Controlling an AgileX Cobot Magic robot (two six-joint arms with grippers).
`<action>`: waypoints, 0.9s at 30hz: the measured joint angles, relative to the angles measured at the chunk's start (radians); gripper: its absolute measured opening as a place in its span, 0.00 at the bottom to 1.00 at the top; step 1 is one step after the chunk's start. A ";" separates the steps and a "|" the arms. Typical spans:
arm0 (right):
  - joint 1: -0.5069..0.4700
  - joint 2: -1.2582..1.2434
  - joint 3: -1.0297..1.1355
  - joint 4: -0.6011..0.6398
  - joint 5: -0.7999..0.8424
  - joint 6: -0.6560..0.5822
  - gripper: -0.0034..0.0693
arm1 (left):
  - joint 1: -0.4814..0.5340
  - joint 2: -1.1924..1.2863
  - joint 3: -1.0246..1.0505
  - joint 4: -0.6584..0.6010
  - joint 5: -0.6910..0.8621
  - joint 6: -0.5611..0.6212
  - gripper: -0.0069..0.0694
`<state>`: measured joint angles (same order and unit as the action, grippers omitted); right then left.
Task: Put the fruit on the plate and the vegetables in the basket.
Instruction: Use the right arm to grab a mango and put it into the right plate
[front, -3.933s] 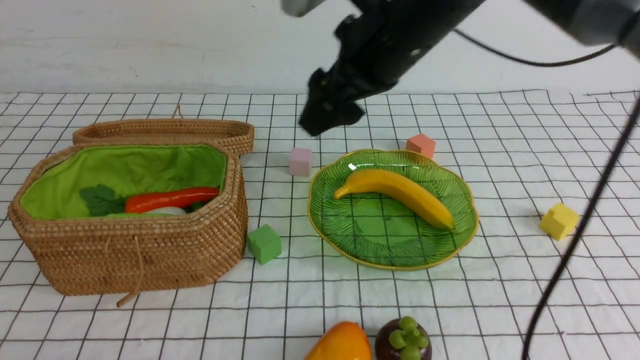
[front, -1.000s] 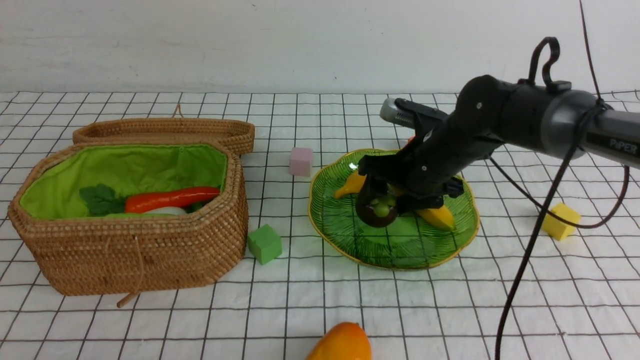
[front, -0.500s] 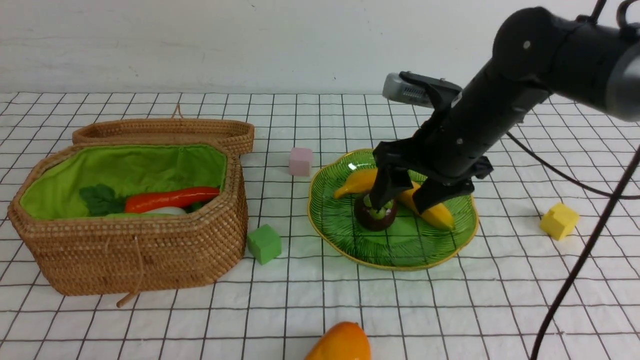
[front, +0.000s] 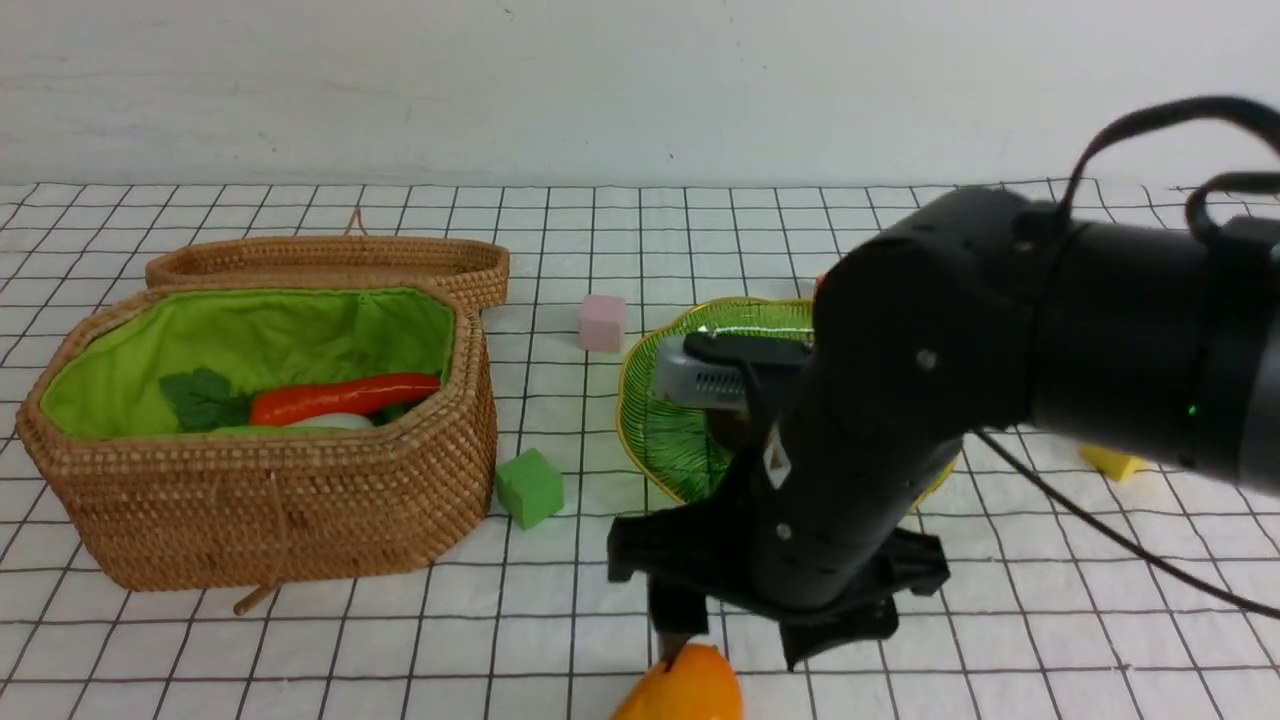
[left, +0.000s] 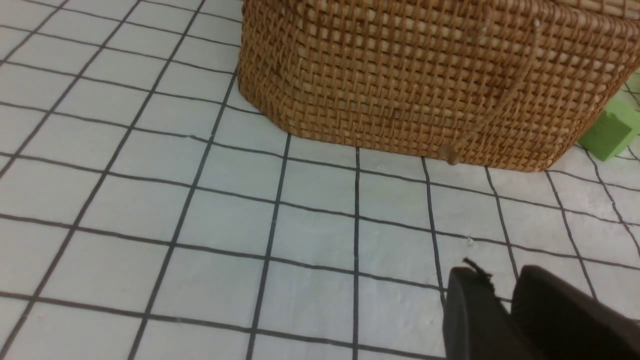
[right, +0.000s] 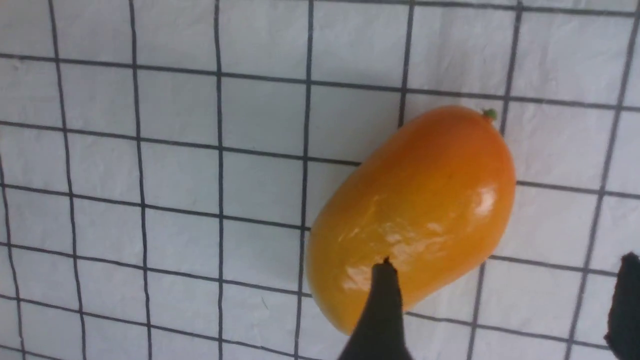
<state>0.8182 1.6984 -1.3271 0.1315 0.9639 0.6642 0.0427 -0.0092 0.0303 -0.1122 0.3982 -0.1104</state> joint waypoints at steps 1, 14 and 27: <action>0.011 0.014 0.003 0.000 -0.016 0.006 0.87 | 0.000 0.000 0.000 0.000 0.000 0.000 0.25; 0.025 0.223 0.004 0.069 -0.099 0.002 0.98 | 0.000 0.000 0.000 0.000 0.000 0.000 0.26; 0.025 0.218 0.004 0.035 -0.110 -0.173 0.77 | 0.000 0.000 0.000 0.000 0.000 0.000 0.26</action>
<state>0.8432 1.9169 -1.3228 0.1669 0.8541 0.4911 0.0427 -0.0092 0.0303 -0.1122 0.3982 -0.1104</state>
